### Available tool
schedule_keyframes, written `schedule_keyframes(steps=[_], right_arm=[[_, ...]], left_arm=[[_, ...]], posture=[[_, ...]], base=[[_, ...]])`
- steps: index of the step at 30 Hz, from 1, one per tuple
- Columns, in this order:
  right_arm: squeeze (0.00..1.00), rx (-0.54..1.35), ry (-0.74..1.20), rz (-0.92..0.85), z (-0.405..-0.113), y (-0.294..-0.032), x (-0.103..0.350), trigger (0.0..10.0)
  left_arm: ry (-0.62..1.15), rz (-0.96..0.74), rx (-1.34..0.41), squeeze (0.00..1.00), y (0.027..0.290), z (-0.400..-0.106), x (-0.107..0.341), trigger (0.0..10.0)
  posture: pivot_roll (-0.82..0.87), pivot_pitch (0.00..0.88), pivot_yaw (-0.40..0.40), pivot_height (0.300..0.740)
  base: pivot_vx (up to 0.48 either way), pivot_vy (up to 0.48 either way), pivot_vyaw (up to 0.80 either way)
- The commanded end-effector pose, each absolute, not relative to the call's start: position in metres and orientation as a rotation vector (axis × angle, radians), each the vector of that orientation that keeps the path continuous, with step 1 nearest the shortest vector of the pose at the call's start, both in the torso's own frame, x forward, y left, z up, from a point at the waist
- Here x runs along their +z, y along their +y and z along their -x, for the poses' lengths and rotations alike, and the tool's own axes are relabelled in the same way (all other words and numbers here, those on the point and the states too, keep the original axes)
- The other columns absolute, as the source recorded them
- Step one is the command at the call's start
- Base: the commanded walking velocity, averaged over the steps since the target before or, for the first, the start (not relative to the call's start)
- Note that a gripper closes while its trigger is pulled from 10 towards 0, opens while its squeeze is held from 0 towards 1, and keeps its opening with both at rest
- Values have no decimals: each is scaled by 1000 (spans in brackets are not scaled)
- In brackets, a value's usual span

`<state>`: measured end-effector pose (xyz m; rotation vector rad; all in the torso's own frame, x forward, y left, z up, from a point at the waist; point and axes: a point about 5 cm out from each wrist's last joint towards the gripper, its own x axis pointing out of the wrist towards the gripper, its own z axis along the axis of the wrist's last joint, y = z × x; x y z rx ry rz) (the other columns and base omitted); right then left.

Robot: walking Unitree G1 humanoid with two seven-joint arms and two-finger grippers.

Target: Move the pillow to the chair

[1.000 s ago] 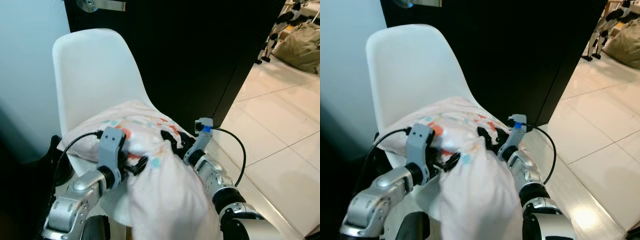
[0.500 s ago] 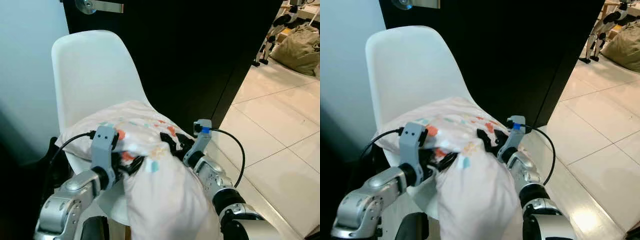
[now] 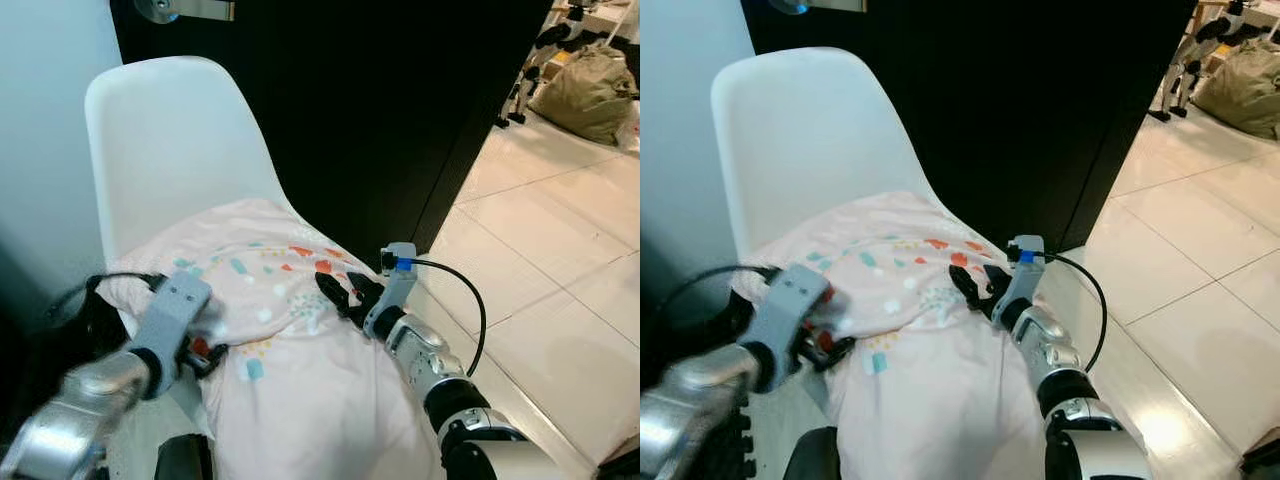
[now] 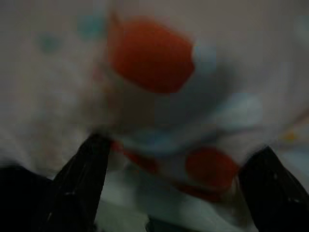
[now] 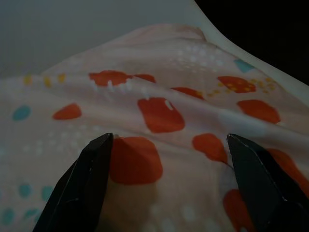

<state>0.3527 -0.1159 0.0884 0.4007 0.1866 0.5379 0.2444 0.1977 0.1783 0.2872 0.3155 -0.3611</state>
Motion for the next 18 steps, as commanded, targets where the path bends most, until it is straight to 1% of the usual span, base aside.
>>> schedule_keyframes(steps=[1, 3, 4, 5, 7, 9, 10, 11, 12, 13, 14, 15, 18], right_arm=[[1000, 552, 231, -399, -349, -114, 80, 10000], [1000, 552, 231, -399, -349, -114, 80, 10000], [1000, 555, 232, -400, -349, -114, 80, 10000], [1000, 555, 232, -400, -349, -114, 80, 10000], [1000, 558, 237, -400, -349, -115, 80, 10000], [1000, 559, 241, -398, -348, -116, 79, 10000], [1000, 559, 241, -398, -348, -116, 79, 10000], [1000, 560, 244, -394, -348, -117, 79, 10000], [1000, 560, 246, -391, -348, -118, 79, 10000], [1000, 560, 246, -391, -348, -118, 79, 10000], [1000, 561, 249, -385, -348, -118, 78, 10000], [1000, 561, 250, -383, -348, -118, 78, 10000], [1000, 564, 250, -361, -349, -118, 79, 10000]], left_arm=[[239, -244, -429, 0, 196, -237, 198, 10000], [239, -244, -429, 0, 196, -237, 198, 10000], [194, -209, -459, 0, 196, -234, 206, 10000], [194, -209, -459, 0, 196, -234, 206, 10000], [67, -93, -499, 0, 203, -226, 224, 10000], [-3, -6, -532, 0, 207, -218, 228, 10000], [-3, -6, -532, 0, 207, -218, 228, 10000], [-17, 64, -500, 0, 212, -216, 224, 10000], [-17, 93, -464, 0, 216, -218, 221, 10000], [-17, 93, -464, 0, 216, -218, 221, 10000], [3, 158, -337, 0, 228, -225, 211, 10000], [18, 190, -273, 0, 233, -229, 205, 10000], [16, 380, -32, 0, 248, -242, 181, 10000]], posture=[[192, 27, -159, 505], [192, 27, -159, 505], [196, 28, -162, 505], [196, 28, -162, 505], [195, 31, -161, 505], [196, 32, -165, 505], [196, 32, -165, 505], [197, 33, -167, 505], [198, 32, -167, 505], [198, 32, -167, 505], [199, 33, -171, 505], [199, 33, -171, 505], [202, 32, -180, 505]], base=[[0, 0, 0], [0, 0, 0], [0, 0, 0], [0, 0, 0], [0, 0, 0], [0, 0, 0], [0, 0, 0], [0, 0, 0], [0, 0, 0], [0, 0, 0], [0, 0, 0], [0, 0, 0], [0, 0, 0]])
